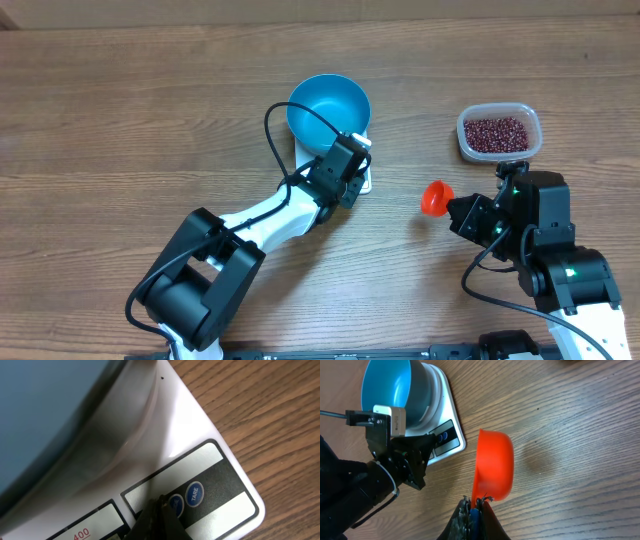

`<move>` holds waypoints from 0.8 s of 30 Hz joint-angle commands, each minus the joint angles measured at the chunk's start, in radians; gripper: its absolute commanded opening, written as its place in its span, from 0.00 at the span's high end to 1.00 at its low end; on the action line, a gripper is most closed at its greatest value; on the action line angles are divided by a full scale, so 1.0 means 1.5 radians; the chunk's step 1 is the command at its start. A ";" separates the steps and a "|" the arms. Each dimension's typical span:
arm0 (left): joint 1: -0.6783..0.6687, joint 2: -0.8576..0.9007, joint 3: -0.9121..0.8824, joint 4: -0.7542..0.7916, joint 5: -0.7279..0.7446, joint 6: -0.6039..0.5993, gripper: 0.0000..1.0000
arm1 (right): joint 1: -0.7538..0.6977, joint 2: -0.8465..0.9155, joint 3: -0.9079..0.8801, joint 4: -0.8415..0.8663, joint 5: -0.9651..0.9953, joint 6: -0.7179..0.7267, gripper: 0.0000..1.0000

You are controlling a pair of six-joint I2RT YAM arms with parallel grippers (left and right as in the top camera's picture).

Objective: Scoop item into bowl and weigh 150g on scale

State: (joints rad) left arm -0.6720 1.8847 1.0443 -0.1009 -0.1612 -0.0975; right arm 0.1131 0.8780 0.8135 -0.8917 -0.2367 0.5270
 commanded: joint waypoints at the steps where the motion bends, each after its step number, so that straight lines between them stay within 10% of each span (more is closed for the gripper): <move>1: 0.003 0.009 0.000 0.000 0.001 0.003 0.96 | 0.003 -0.002 0.021 0.002 -0.002 -0.003 0.96; 17: 0.003 -0.163 0.000 -0.178 0.024 -0.040 0.96 | 0.003 -0.002 0.021 0.004 -0.002 -0.003 0.96; 18: 0.003 -0.177 0.000 -0.192 0.027 -0.047 0.90 | 0.003 -0.002 0.021 0.004 -0.002 -0.003 0.96; 20: 0.003 -0.209 0.000 -0.218 0.035 -0.058 0.15 | 0.003 -0.002 0.021 0.004 -0.002 -0.003 0.96; 21: 0.003 -0.224 0.000 -0.229 0.036 -0.059 0.00 | 0.003 -0.002 0.021 0.004 -0.002 -0.003 0.96; 24: 0.003 -0.271 0.000 -0.262 0.037 -0.060 0.00 | 0.003 -0.002 0.021 0.001 -0.003 -0.003 0.96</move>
State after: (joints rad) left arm -0.6720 1.5436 1.0401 -0.4728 -0.1272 -0.1585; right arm 0.1131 0.8780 0.8135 -0.8909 -0.2371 0.5266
